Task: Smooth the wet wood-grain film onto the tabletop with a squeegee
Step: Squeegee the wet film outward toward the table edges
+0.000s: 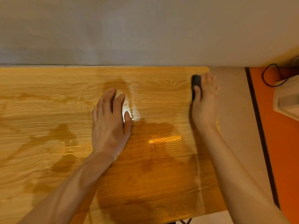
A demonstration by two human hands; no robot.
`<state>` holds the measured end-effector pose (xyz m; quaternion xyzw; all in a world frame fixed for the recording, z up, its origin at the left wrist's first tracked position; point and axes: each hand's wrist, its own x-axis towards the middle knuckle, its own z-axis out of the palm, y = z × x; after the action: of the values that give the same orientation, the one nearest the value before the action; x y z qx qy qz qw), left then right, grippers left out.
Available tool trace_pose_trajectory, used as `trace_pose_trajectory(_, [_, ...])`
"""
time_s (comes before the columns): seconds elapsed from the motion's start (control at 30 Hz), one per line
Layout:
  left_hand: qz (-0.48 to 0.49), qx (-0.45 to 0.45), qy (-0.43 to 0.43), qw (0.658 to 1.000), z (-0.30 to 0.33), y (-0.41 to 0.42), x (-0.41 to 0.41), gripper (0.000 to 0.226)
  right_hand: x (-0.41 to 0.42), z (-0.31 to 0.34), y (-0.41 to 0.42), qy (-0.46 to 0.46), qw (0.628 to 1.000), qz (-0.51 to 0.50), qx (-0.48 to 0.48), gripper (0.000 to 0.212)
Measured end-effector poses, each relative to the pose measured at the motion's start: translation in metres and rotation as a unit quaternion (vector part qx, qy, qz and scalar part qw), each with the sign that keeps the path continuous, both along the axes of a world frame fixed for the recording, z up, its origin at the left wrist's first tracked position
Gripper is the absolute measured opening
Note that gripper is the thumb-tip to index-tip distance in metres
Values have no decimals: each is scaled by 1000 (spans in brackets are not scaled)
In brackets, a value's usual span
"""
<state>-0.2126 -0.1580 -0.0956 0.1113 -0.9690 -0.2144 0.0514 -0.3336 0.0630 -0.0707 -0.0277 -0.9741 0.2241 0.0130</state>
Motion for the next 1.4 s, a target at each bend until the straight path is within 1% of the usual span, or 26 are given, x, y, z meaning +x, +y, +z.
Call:
trace_pose_trajectory(0.07, [0, -1, -1, 1000, 0, -1, -1, 47, -1, -4, -16, 3, 999, -40, 21, 48])
trace_pose_trajectory(0.13, [-2, -5, 4, 1000, -1, -1, -1, 47, 5, -9, -55, 17, 999, -12, 44, 48])
trace_pose_trajectory(0.23, [-1, -13, 13, 1000, -2, -1, -1, 46, 17, -17, -110, 20, 993, 118, 23, 48])
trace_pose_trajectory(0.3, [-2, -15, 14, 1000, -2, 0, -1, 46, 16, -15, -111, 10, 976, 216, 14, 48])
trace_pose_trajectory(0.33, [-4, -15, 15, 1000, -2, 0, -1, 47, 11, -13, -98, 14, 971, 237, 17, 49])
trace_pose_trajectory(0.37, [-4, -15, 16, 1000, -1, -1, 0, 47, 5, -11, -80, 19, 973, 229, 22, 49])
trace_pose_trajectory(0.4, [-3, -14, 16, 1000, -1, 0, 0, 47, -1, -10, -58, 20, 980, 194, 28, 48])
trace_pose_trajectory(0.5, [4, -9, 9, 1000, 1, 1, 0, 48, -22, -6, 0, -5, 999, 38, 26, 48])
trace_pose_trajectory(0.57, [9, -5, 0, 1000, 3, 1, -1, 48, -26, -5, -8, 1, 1000, -9, 26, 48])
trace_pose_trajectory(0.63, [11, 4, -7, 1000, 6, 2, -2, 48, -22, -5, -42, 1, 999, 16, 33, 48])
trace_pose_trajectory(0.67, [13, 7, -10, 1000, 6, 2, -2, 48, -19, -7, -63, -1, 998, 55, 36, 48])
trace_pose_trajectory(0.73, [19, 5, -18, 1000, 7, 3, -1, 49, -12, -11, -98, -12, 986, 162, 44, 49])
trace_pose_trajectory(0.8, [25, 3, -22, 999, 7, 4, -1, 49, -15, -10, -106, -23, 962, 266, 55, 50])
trace_pose_trajectory(0.83, [26, 5, -24, 999, 7, 4, -2, 50, -22, -9, -98, -25, 956, 287, 56, 51])
trace_pose_trajectory(0.87, [25, 6, -25, 999, 7, 5, -2, 50, -29, -7, -83, -22, 959, 276, 55, 51])
trace_pose_trajectory(0.9, [24, 6, -25, 999, 7, 5, -3, 50, -36, -7, -65, -14, 970, 237, 54, 51])
trace_pose_trajectory(0.97, [24, 6, -26, 999, 6, 4, -2, 51, -46, -6, -30, 0, 991, 130, 40, 47])
trace_pose_trajectory(1.0, [25, 5, -25, 999, 6, 3, -2, 50, -49, -6, -23, 0, 994, 102, 36, 46])
trace_pose_trajectory(1.03, [25, 4, -24, 999, 6, 3, -2, 50, -50, -7, -26, -1, 995, 95, 35, 45])
trace_pose_trajectory(1.07, [25, 2, -23, 999, 6, 2, -2, 50, -49, -8, -37, -5, 994, 108, 30, 45])
trace_pose_trajectory(1.13, [26, -5, -20, 999, 6, 2, -3, 50, -45, -10, -72, 9, 983, 183, 15, 44])
trace_pose_trajectory(1.23, [27, -11, -13, 999, 5, 4, -3, 49, -45, -15, -114, 49, 957, 283, 45, 39])
trace_pose_trajectory(1.27, [27, -12, -12, 999, 5, 4, -3, 49, -50, -15, -117, 52, 950, 302, 56, 36])
trace_pose_trajectory(1.33, [24, -15, -10, 1000, 4, 4, -3, 49, -65, -12, -105, 42, 941, 329, 66, 36])
trace_pose_trajectory(1.4, [25, -13, -7, 1000, 4, 3, -2, 49, -83, -11, -75, 16, 946, 317, 70, 38])
